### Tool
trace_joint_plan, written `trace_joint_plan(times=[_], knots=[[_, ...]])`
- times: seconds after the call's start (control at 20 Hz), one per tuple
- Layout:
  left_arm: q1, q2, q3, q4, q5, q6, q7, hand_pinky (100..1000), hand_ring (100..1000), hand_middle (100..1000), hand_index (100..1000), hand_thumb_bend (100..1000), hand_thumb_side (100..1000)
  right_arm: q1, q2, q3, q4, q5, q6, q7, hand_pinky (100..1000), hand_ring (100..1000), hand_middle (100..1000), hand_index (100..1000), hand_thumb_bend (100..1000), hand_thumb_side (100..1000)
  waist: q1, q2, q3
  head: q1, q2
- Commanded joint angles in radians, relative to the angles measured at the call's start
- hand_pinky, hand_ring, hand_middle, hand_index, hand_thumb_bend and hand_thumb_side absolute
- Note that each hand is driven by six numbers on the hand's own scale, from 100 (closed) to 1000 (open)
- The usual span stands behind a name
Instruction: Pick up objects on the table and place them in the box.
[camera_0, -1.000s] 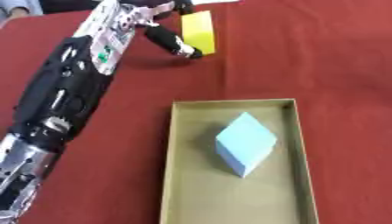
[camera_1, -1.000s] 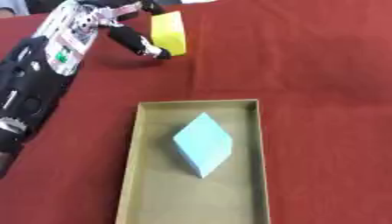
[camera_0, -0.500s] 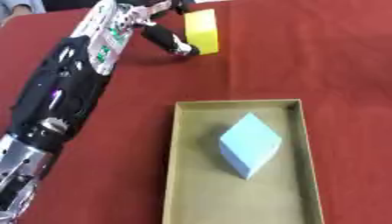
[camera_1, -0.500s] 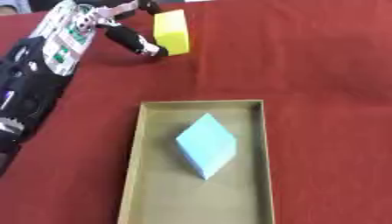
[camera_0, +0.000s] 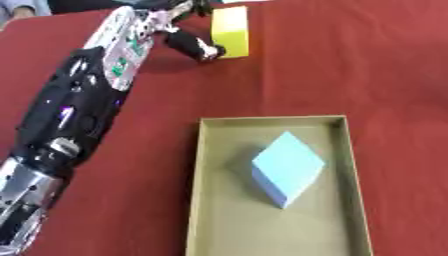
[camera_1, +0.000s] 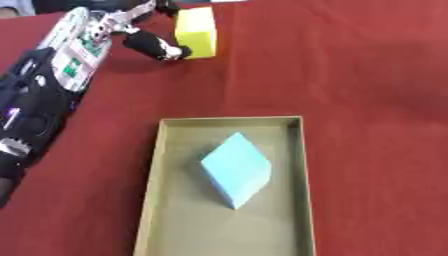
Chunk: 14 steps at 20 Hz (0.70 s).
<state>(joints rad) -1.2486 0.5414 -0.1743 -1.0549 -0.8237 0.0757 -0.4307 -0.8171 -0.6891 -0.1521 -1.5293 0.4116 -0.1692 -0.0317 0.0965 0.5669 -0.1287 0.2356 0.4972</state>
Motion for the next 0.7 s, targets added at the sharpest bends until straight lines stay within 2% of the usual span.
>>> trace_joint_plan(times=[0.05,0.2,0.25,0.5,0.7], knots=[[-0.024,0.016,0.010,-0.005,0.011,-0.015,0.001,908,930,812,911,524,490,-0.007,-0.033,-0.013,-0.008,-0.007,0.000,0.003,732,694,574,811,100,921,-0.010,-0.024,0.001,0.005,-0.015],[-0.027,0.021,0.008,-0.007,0.034,-0.041,-0.026,934,958,830,928,657,510,-0.005,-0.033,-0.014,-0.007,-0.008,-0.003,0.006,733,695,574,812,100,924,-0.009,-0.023,0.003,0.005,-0.014],[-0.028,0.024,0.008,-0.009,0.029,-0.045,-0.029,935,963,835,933,671,509,-0.005,-0.033,-0.014,-0.008,-0.009,-0.004,0.008,733,696,574,812,100,925,-0.009,-0.022,0.004,0.005,-0.014],[-0.036,0.032,0.015,-0.021,-0.004,-0.063,-0.021,943,967,836,933,669,503,-0.003,-0.031,-0.014,-0.009,-0.012,-0.007,0.013,733,695,573,812,100,928,-0.009,-0.020,0.007,0.011,-0.018],[-0.038,0.034,0.016,-0.025,0.025,-0.088,-0.025,937,959,832,929,646,497,-0.002,-0.029,-0.016,-0.010,-0.013,-0.007,0.014,733,695,572,811,100,930,-0.010,-0.017,0.009,0.015,-0.023]])
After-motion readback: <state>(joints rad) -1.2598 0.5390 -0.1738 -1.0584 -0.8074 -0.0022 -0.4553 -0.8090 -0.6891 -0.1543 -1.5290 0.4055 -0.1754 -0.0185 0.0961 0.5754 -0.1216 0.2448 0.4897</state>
